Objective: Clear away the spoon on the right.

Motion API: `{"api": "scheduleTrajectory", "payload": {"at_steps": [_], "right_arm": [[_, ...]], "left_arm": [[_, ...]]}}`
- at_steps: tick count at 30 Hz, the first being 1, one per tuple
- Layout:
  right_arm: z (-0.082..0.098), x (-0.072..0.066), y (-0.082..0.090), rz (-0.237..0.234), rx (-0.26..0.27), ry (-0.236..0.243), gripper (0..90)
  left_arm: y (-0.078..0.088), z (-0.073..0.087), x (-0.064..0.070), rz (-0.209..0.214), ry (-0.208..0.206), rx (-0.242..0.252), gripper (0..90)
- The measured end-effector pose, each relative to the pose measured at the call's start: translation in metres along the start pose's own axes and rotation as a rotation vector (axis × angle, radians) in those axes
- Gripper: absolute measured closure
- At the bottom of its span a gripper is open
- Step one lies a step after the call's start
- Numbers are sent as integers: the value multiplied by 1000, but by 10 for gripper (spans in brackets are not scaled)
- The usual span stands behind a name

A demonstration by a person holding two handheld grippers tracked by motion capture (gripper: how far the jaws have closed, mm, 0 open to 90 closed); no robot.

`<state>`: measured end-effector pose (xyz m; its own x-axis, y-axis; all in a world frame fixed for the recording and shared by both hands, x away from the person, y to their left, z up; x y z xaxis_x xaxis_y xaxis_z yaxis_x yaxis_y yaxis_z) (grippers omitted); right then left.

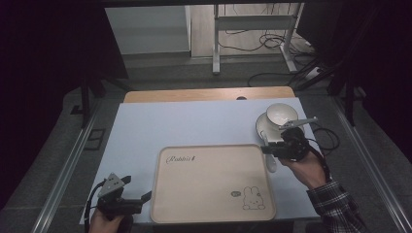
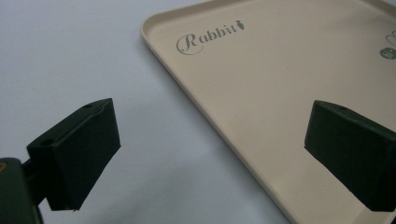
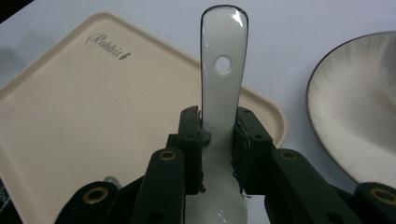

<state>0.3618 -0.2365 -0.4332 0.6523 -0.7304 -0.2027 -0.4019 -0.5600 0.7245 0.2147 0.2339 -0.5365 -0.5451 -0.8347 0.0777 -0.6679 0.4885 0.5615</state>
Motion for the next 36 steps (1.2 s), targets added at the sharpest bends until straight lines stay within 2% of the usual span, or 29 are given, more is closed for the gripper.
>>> {"api": "scheduleTrajectory", "payload": {"at_steps": [14, 25, 29, 33, 36], "right_arm": [[22, -21, -21, -25, -100, 0, 745], [38, -36, -32, -29, -157, -32, 745], [43, -37, -38, -20, -175, -39, 744], [49, -29, -50, 4, -179, -87, 743], [51, -25, -54, 10, -174, -103, 741]], "left_arm": [[0, 0, 0, 1, 0, -2, 31], [0, 0, 0, 1, -2, -2, 31], [0, 0, 0, 1, -4, -2, 31], [0, 0, 0, 3, -2, -2, 31], [0, 0, 0, 4, 0, -1, 31]]}}
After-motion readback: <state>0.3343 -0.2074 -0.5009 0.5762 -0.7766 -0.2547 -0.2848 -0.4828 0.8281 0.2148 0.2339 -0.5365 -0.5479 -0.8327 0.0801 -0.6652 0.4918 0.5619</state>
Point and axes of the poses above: each handheld gripper's, and its own axes: y roughly backward along the jaws, z roughly out of its underside, x roughly to its right, the point moved 3 cm from there along -y, roughly forward along the jaws, and after that the axes turned 4 degrees about -y, right-handed, at the moved point
